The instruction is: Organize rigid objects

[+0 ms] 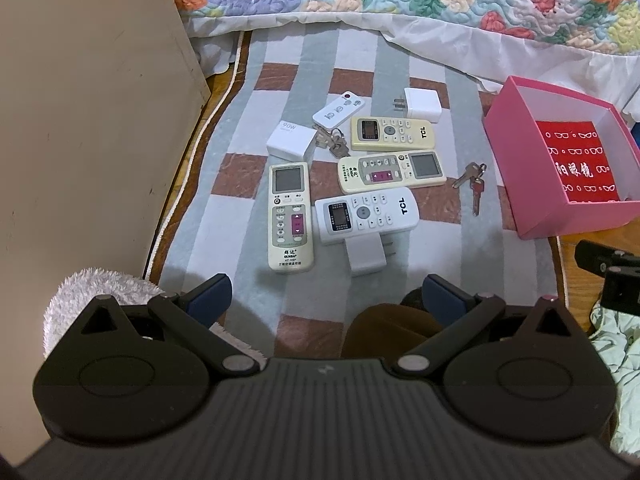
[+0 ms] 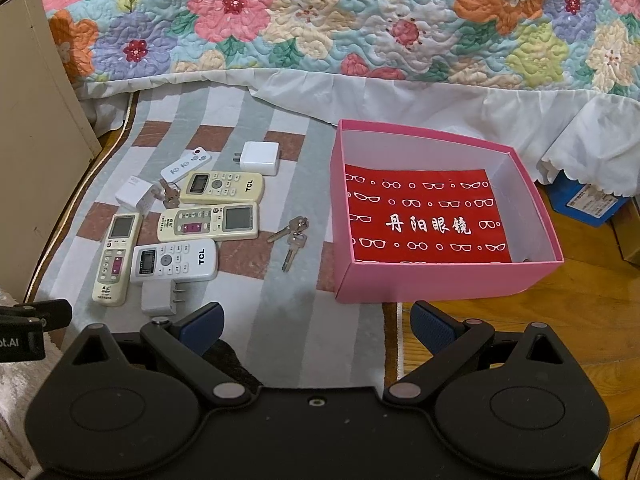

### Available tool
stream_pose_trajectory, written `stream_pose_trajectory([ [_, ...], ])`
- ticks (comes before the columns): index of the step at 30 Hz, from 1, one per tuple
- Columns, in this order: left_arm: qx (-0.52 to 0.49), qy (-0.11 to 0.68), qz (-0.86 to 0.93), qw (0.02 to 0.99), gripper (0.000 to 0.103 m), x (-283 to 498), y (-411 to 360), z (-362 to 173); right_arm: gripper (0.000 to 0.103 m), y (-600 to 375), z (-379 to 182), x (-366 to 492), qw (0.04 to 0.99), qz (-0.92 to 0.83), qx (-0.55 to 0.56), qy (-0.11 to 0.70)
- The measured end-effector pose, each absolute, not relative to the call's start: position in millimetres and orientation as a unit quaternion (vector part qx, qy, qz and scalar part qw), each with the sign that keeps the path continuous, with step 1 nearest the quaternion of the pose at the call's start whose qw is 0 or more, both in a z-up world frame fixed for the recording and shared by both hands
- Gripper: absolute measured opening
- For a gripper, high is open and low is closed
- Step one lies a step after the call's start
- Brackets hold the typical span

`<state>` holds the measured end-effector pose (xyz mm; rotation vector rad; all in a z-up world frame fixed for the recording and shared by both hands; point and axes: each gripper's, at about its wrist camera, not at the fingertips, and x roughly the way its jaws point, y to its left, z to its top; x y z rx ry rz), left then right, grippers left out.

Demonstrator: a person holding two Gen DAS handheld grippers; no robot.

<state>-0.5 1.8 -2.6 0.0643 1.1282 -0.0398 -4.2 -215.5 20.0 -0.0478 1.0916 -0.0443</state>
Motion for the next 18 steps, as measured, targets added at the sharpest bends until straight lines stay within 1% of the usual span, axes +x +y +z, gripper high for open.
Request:
stream_pose_trajectory([
  [18,0.021,0.525,-0.037,0.850,0.103,-8.9,0.3,9.3,0.101,-215.3,19.2,-4.4,0.854,-0.021,-0.024,0.519],
])
